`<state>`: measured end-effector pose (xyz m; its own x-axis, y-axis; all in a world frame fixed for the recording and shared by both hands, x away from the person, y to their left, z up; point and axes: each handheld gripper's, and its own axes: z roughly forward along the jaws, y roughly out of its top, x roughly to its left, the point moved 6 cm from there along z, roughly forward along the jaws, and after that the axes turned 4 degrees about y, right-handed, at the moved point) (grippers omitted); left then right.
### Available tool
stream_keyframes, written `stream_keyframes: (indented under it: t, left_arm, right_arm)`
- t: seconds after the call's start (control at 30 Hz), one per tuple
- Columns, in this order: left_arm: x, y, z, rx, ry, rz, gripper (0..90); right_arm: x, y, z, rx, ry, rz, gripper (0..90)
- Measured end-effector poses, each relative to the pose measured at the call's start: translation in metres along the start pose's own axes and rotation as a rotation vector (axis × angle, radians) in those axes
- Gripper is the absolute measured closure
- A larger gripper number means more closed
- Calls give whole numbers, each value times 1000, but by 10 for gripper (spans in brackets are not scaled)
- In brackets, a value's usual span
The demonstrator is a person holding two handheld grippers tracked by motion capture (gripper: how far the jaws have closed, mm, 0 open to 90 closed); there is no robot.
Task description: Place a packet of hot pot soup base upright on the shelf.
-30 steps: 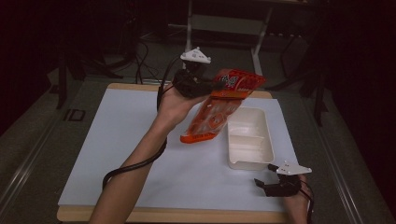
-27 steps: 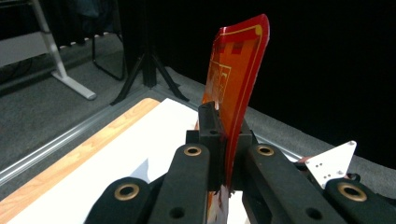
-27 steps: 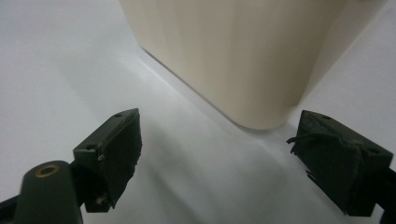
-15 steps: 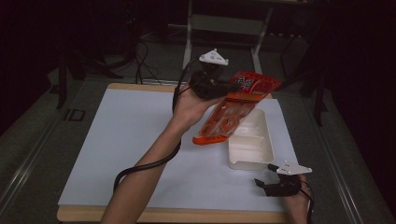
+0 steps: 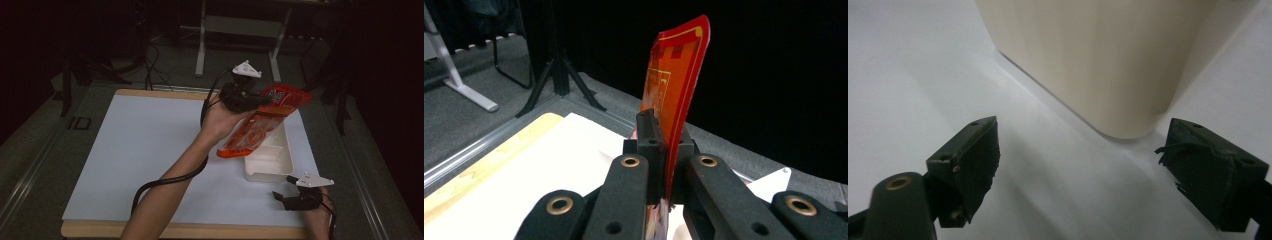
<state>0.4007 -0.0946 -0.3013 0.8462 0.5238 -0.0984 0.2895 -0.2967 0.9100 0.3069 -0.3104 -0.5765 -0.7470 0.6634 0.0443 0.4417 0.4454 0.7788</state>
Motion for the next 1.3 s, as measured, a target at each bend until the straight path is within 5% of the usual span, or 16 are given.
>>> stream_keyframes:
  t: [0.5, 1.03, 1.3]
  left_arm:
    - [-17, -8, 43, -9, -18, -27, 897]
    - [-31, -19, 79, -29, -30, -12, 897]
    - [-21, -42, 87, 6, -23, -44, 897]
  right_arm:
    - [0, 0, 0, 0, 2, -3, 147]
    - [0, 0, 0, -6, 1, -4, 147]
    - [0, 0, 0, -7, 1, -5, 148]
